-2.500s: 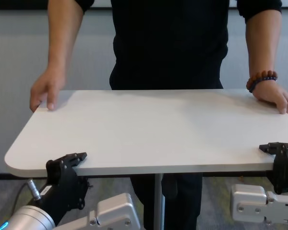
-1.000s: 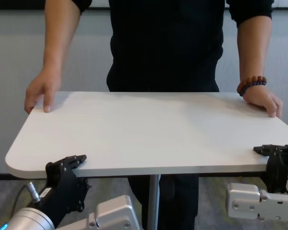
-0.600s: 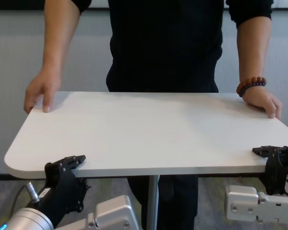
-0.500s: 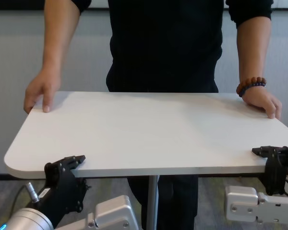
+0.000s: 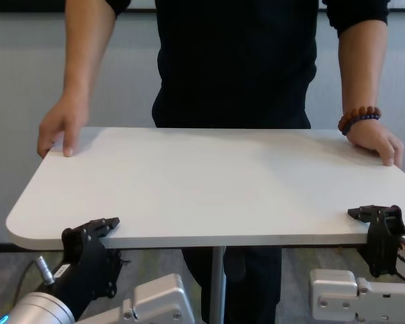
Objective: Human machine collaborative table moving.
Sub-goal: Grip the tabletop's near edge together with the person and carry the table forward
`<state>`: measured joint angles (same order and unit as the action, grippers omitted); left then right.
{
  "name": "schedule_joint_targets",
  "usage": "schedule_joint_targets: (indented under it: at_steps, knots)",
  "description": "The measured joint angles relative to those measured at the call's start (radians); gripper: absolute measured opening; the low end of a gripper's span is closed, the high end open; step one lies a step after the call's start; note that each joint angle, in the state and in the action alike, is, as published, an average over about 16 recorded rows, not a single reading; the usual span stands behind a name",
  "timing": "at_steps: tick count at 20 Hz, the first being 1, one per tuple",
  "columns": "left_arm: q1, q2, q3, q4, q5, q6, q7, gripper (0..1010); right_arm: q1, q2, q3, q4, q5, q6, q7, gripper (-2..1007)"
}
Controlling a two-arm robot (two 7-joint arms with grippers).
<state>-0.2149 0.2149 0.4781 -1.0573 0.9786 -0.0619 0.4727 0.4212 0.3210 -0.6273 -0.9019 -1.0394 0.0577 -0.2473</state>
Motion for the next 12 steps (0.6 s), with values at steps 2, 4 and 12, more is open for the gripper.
schedule_joint_targets:
  at_steps: [2,4,12]
  knots:
    - [0.000,0.000,0.000,0.000,0.000,0.000,0.000,294,-0.004,0.003,0.000,-0.011,-0.003,0.004,0.002,254]
    - [0.001,0.000,0.000,-0.001,0.000,0.000,0.000,294,-0.007,0.005,-0.001,-0.019,-0.005,0.008,0.004,254]
    - [-0.005,0.008,0.007,0.006,-0.011,-0.016,0.001,294,-0.007,0.005,0.001,-0.020,-0.004,0.006,0.004,253]
